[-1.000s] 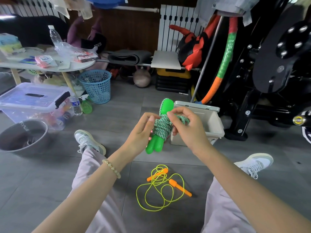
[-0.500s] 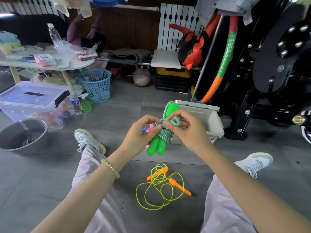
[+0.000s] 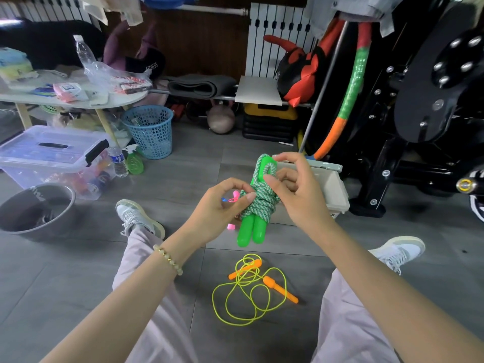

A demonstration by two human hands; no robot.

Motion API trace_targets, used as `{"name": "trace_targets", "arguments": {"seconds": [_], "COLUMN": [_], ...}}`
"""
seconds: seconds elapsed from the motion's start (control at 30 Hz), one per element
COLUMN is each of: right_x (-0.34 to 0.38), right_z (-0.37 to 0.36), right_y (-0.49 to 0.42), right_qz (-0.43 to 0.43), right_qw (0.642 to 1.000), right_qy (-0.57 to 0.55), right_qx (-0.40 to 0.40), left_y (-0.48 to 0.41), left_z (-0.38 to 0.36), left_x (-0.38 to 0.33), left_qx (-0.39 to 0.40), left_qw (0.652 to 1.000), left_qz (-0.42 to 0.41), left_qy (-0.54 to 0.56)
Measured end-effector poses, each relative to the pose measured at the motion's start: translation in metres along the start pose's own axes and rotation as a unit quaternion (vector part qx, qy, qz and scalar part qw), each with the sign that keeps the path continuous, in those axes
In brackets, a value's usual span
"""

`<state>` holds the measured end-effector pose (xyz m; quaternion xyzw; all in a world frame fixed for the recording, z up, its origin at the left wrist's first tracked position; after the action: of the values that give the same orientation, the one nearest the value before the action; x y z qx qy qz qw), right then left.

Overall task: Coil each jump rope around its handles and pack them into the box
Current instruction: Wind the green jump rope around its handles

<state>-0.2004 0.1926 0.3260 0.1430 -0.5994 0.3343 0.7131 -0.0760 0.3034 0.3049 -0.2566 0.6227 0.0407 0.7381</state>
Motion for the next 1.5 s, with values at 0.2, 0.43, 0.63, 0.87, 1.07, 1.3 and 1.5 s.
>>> {"name": "trace_targets", "arguments": {"seconds": [0.2,0.43,0.63,0.87,1.07,1.3,1.5], "right_x": [-0.011,-0.019,-0.014,-0.01,-0.013,-0.026,-0.033], "right_z": [0.001,-0.004,-0.005,-0.007,-0.011,-0.013,-0.015], "right_y": [0.0,0.014,0.021,0.028,0.022,0.019,0.019], "right_qz": [0.063,0.087,0.112,0.149,0.171,0.19,0.099], "right_qw": [0.986,0.968,0.963,0.917,0.906,0.888,0.946], "right_qy": [0.156,0.235,0.237,0.366,0.385,0.411,0.307], "right_qx": [-0.013,-0.01,-0.068,-0.045,-0.048,-0.082,-0.008], "left_y": [-0.002,0.001,0.002,0.002,0.0,0.005,0.005], "left_z": [0.001,0.002,0.0,0.0,0.0,-0.002,-0.003], "left_x": [0.004,0.008,0.006,0.012,0.013,0.018,0.029], "left_qx": [0.021,0.019,0.022,0.005,0.009,0.009,-0.015], "left_qw": [0.999,0.997,0.994,0.994,0.989,0.991,0.986], "left_qz": [0.02,-0.012,-0.028,-0.002,-0.006,-0.042,-0.083], "left_qy": [-0.026,-0.077,-0.108,-0.11,-0.15,-0.125,-0.143]}}
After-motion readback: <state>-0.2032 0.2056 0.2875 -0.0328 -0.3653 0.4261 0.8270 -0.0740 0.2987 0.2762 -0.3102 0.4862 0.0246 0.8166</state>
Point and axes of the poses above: each hand's wrist, its own y-axis away from the middle knuckle, its own z-axis out of the back of the hand, x = y × z, the point moved 1 cm from there along -y, towards the middle knuckle, and after that the axes turned 12 degrees about -z, right-handed, at the moved point
